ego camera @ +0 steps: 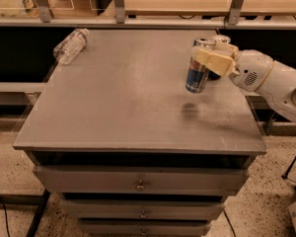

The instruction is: Place redbull can upright

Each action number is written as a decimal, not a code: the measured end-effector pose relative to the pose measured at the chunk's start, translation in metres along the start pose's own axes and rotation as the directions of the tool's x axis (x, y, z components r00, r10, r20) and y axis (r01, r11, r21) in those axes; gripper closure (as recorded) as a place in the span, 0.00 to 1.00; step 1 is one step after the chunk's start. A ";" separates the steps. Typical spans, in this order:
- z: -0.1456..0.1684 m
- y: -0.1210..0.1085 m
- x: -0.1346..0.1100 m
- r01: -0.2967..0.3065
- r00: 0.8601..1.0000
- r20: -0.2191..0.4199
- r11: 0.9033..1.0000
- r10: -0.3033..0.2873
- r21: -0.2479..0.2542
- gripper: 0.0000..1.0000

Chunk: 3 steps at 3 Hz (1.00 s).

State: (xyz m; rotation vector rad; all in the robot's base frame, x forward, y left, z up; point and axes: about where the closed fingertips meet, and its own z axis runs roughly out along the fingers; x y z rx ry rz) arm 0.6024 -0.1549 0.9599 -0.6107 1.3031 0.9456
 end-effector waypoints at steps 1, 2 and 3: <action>-0.008 -0.003 -0.001 0.017 1.000 0.027 1.000 -0.016 -0.024 1.00; -0.015 -0.007 0.000 0.037 0.999 0.040 0.999 -0.036 -0.039 1.00; -0.021 -0.010 0.004 0.049 0.997 0.054 0.997 -0.046 -0.064 1.00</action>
Offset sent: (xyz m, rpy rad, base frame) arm -0.0033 -0.0322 -0.0088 0.0162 -0.0897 0.0280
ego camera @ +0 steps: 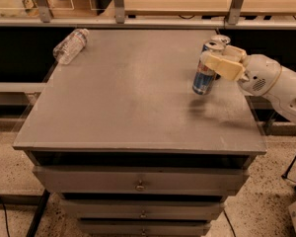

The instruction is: Place redbull can upright

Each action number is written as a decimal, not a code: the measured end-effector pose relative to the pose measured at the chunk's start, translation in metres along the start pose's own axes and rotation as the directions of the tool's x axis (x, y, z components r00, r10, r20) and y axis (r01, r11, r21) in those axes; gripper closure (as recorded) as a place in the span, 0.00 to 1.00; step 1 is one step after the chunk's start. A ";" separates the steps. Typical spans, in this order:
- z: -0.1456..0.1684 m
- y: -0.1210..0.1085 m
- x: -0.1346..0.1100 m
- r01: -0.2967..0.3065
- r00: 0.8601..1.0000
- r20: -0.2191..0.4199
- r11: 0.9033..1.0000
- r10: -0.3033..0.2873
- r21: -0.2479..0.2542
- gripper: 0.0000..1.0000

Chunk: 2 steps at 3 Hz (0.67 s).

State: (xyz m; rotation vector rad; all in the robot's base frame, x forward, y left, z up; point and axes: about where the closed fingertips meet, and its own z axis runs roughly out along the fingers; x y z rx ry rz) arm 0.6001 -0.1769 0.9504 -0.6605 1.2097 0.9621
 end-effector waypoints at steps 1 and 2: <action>-0.007 -0.004 0.004 0.031 0.999 0.015 0.999 -0.030 -0.037 1.00; -0.012 -0.003 0.008 0.070 0.997 0.025 0.994 -0.068 -0.089 1.00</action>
Offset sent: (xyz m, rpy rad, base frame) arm -0.0070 -0.0181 -0.0202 -0.0370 -0.1520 0.1113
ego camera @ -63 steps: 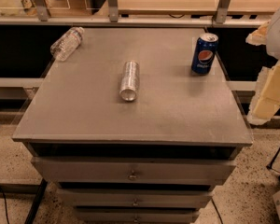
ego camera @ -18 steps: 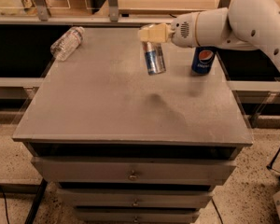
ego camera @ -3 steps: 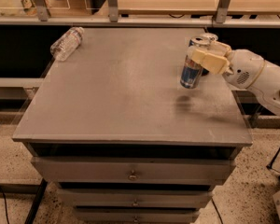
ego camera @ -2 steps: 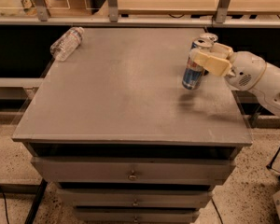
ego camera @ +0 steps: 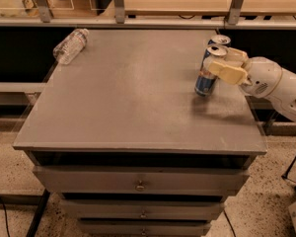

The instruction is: Place redbull can upright

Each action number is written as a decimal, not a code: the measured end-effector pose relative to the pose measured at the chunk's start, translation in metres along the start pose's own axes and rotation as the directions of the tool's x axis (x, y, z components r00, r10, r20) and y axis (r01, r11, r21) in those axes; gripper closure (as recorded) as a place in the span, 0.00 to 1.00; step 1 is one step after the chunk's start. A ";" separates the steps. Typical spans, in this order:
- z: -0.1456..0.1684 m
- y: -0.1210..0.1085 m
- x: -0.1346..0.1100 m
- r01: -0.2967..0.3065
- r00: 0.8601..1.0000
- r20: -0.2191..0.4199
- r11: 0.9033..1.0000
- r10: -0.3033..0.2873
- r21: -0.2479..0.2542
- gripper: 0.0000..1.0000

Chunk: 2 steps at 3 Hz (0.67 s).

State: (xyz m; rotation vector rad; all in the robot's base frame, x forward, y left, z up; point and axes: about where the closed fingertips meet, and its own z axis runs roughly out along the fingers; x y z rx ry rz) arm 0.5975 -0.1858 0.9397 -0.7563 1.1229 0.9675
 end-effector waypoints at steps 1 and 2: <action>0.000 0.002 0.003 0.046 0.999 -0.001 0.997 -0.046 -0.062 0.82; 0.001 0.006 0.010 0.085 0.995 -0.039 0.990 -0.089 -0.112 0.59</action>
Offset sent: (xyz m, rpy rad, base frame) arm -0.0057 0.0022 -0.0206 -0.1687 -0.1202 0.1116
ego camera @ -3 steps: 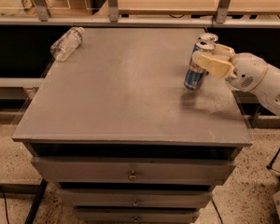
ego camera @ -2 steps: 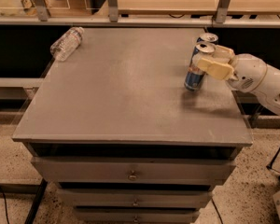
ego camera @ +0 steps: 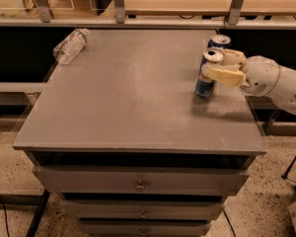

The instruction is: Place redbull can upright

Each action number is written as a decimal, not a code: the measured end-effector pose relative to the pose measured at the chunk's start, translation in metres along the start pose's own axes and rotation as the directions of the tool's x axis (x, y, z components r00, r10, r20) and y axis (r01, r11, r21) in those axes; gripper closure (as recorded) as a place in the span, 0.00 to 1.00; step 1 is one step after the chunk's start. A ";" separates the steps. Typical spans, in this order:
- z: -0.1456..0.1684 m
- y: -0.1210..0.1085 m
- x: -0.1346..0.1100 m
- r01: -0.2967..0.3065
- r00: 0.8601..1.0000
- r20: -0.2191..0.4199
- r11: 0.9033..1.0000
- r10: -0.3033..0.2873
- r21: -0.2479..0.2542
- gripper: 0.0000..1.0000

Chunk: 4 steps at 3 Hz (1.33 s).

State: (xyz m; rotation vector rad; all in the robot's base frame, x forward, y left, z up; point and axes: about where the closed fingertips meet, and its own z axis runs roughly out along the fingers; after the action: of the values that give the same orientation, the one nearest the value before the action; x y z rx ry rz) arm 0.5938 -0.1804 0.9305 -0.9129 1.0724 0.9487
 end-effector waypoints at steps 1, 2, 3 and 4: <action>0.003 0.004 0.004 0.026 0.998 -0.053 0.999 -0.028 -0.036 0.36; 0.004 0.006 0.008 0.008 0.997 -0.081 0.999 -0.011 -0.046 0.12; 0.002 0.007 0.011 -0.052 0.995 -0.093 0.998 0.048 -0.041 0.00; -0.001 0.008 0.015 -0.123 0.988 -0.097 0.992 0.119 -0.031 0.00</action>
Offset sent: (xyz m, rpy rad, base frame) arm -0.0037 0.0013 -0.0130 -0.1108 0.0444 0.0311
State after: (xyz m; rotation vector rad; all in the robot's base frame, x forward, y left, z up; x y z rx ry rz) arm 0.5897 -0.1758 0.9145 -0.9388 1.2057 1.0361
